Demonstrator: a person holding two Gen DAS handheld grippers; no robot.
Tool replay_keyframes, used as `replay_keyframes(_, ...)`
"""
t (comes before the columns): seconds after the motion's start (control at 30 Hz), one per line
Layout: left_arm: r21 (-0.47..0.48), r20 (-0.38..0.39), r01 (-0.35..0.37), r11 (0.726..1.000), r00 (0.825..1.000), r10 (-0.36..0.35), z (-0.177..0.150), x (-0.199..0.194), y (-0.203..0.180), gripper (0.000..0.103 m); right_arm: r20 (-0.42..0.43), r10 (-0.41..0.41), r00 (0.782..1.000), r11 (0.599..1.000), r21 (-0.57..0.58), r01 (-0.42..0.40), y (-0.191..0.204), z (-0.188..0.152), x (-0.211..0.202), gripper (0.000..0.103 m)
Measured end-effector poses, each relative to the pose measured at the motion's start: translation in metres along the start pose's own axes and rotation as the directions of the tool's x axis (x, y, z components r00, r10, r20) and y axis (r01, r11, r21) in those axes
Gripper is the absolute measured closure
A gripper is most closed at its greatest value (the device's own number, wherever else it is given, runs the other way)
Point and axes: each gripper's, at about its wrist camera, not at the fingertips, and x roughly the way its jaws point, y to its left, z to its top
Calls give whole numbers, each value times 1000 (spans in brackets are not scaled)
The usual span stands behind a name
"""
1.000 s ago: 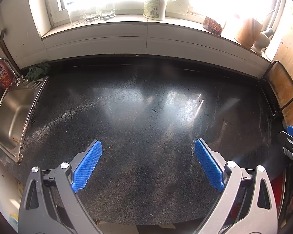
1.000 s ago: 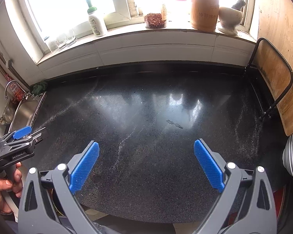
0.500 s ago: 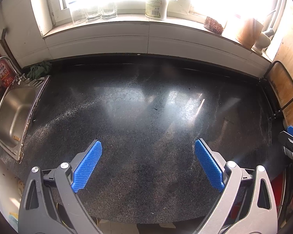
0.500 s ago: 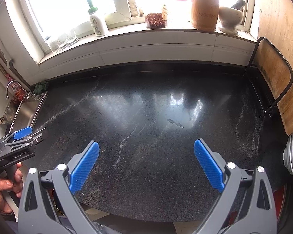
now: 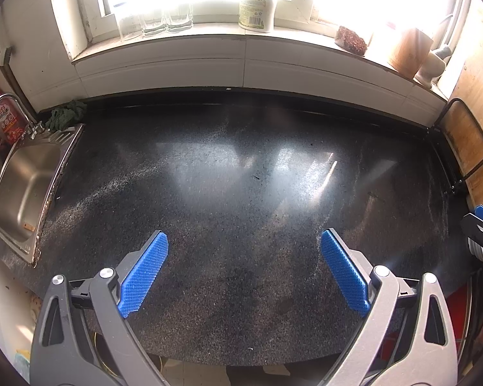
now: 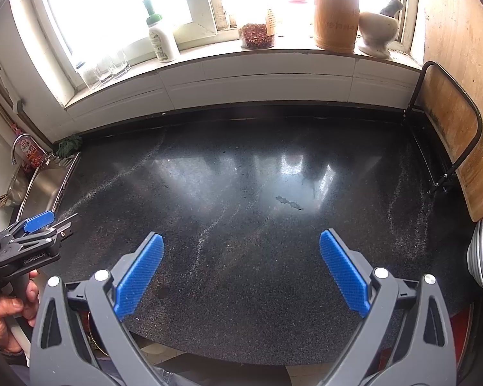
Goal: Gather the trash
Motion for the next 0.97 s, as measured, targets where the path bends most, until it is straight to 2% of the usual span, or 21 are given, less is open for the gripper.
replay_keyframes(0.43, -24, -16, 22, 999, 1000, -23, -1, 1, 3, 10, -2, -1, 1000, 1000, 5, 1, -2, -2, 1, 9)
replay_keyframes(0.67, 16, 18, -8, 1000, 1000, 8, 0, -2, 0, 10, -9, -3, 1000, 1000, 12, 3, -3, -2, 4, 9)
replay_keyframes(0.97, 32, -8, -12, 999, 1000, 13, 3, 21, 4, 10, -8, -1, 1000, 1000, 11, 1, -11, -2, 14, 9)
